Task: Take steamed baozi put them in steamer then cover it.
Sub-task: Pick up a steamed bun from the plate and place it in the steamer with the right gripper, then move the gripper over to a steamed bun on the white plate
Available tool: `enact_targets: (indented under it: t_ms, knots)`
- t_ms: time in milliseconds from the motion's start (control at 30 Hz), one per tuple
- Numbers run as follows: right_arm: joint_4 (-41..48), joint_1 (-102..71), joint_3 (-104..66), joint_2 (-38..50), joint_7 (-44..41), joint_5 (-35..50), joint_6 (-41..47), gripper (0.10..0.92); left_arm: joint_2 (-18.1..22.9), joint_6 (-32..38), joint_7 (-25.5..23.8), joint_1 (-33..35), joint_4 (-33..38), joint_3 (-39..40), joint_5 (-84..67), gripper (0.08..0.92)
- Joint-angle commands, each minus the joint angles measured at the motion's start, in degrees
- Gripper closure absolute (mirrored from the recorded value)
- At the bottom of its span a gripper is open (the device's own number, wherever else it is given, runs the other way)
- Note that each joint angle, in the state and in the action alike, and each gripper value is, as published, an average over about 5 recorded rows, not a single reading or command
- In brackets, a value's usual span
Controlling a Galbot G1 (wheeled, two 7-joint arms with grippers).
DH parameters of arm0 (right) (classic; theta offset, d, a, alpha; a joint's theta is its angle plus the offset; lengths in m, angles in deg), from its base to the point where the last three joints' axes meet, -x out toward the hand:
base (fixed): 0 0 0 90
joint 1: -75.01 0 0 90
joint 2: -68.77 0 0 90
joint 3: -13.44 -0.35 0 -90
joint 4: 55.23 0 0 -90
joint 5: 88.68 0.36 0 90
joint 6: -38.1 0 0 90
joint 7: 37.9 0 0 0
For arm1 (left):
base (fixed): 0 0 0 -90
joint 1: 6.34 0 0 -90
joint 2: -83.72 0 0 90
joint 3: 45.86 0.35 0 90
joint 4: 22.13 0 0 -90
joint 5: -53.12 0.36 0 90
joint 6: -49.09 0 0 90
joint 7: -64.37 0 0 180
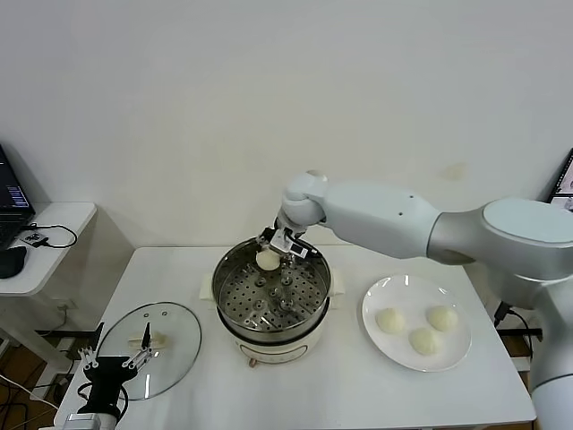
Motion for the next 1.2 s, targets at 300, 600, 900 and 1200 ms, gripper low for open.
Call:
enact_targets:
  t_ms: [300,600,900,1200]
  knots:
    - [2.0,-0.4,-0.1,-0.6,0.4,-3.2,-3.1,0.252,0.1,0.2,0.1,0.2,0.2,0.0,0.1,0.177]
    - [-11.9,9.5,-1.9,9.6,-4.3,15.0,10.2,0.203,-0.1,0.2,0.0,0.3,0.3,0.0,0.0,0.177]
    - [-28.7,15.7,-1.0,32.1,-9.2,24.7,33.5,0.203,-1.6,-0.4,-0.2,-0.5,0.2,-0.1,-0.4,0.177]
    - [-32.9,10.3,-0.4,46.9,-10.2,18.6,36.2,0.203,-2.7,-0.8,-0.4,-1.2,-0.2,0.0,-0.8,0.177]
